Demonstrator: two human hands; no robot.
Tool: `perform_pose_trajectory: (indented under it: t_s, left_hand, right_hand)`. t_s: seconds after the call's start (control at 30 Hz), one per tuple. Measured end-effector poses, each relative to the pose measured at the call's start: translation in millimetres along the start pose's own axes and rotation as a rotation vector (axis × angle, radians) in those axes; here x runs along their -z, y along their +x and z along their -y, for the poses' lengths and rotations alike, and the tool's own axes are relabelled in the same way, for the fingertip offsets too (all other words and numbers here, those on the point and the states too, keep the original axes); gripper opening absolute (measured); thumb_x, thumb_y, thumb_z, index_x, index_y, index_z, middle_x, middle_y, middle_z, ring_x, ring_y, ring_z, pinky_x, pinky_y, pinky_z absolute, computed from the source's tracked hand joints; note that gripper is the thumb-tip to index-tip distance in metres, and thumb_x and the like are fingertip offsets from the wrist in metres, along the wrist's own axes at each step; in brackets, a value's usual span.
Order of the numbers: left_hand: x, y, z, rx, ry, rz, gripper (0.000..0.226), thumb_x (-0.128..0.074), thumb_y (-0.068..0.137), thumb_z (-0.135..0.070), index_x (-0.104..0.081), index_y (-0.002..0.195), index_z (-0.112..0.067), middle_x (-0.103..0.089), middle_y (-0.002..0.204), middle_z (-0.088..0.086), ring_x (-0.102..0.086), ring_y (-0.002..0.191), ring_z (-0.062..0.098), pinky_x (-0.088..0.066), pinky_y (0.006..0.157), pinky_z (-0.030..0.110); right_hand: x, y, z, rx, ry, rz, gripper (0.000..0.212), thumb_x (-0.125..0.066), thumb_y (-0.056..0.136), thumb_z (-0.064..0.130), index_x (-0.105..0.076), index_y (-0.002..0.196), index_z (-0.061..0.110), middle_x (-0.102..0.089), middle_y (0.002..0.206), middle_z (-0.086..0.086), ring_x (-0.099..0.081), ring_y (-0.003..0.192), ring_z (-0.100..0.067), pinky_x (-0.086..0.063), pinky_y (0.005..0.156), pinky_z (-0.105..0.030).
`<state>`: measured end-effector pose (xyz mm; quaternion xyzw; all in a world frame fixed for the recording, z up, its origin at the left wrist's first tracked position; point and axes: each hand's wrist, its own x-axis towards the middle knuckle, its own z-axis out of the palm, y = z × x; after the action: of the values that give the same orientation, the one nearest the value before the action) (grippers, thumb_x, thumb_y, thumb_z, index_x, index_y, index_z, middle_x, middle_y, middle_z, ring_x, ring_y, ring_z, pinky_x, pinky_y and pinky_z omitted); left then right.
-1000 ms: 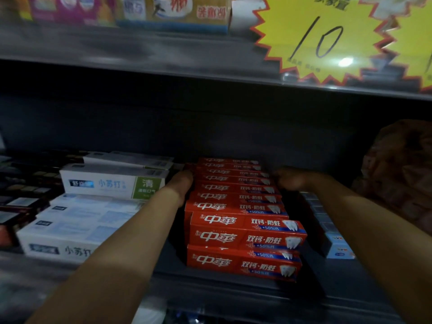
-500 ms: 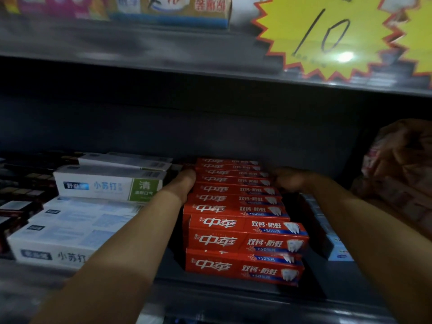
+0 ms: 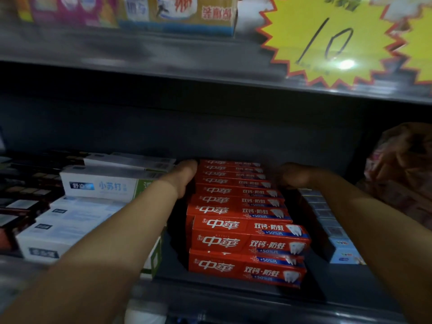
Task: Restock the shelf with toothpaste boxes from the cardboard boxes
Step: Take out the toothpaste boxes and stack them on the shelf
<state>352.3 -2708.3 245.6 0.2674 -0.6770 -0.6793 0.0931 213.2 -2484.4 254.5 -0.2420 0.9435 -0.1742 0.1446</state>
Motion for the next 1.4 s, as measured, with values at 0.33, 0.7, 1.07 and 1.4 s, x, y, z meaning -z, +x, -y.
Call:
perform_pose_trajectory:
  t_s: [0.33,0.7,1.07,1.4]
  left_hand:
    - [61.5,-15.1,-44.5,-0.438,0.896,-0.047,0.025,-0.047,0.095,-0.014,-0.063,0.081,0.0,-0.064,0.09,0.014,-0.06,0.086,0.028,-0.041,0.071,0.029]
    - [76.8,4.9,-38.8,-0.495,0.901,0.071,0.021,-0.046,0.092,-0.002,-0.053,0.085,0.017,-0.052,0.088,0.028,-0.04,0.11,0.026,-0.027,0.054,0.027]
    - [110.9,51.3,-41.5,-0.459,0.993,0.084,0.035,-0.049,0.088,-0.003,-0.042,0.056,-0.013,-0.041,0.06,0.007,-0.042,0.055,0.019,-0.031,0.052,0.027]
    - [114.4,65.9,-37.6,-0.54,1.028,0.093,0.034,-0.046,0.094,-0.008,-0.051,0.06,-0.008,-0.045,0.062,0.019,-0.05,0.058,0.029,-0.035,0.06,0.03]
  right_hand:
    - [18.5,-6.4,58.2,0.239,-0.209,-0.236,0.039,-0.047,0.09,-0.008,-0.057,0.127,-0.001,-0.055,0.134,-0.016,-0.051,0.123,-0.028,-0.035,0.103,-0.027]
    - [-30.2,38.9,159.4,0.331,-0.233,-0.014,0.044,-0.055,0.095,0.021,-0.047,0.139,0.019,-0.047,0.142,0.001,-0.047,0.126,-0.016,-0.037,0.106,-0.026]
    - [-61.8,87.8,207.3,0.277,-0.521,0.077,0.046,-0.062,0.089,0.03,-0.053,0.134,0.025,-0.049,0.139,0.0,-0.05,0.117,-0.018,-0.045,0.097,-0.033]
    - [-78.6,93.8,209.0,0.245,-0.633,0.164,0.045,-0.057,0.095,0.027,-0.049,0.139,0.021,-0.045,0.143,-0.004,-0.047,0.124,-0.022,-0.039,0.093,-0.028]
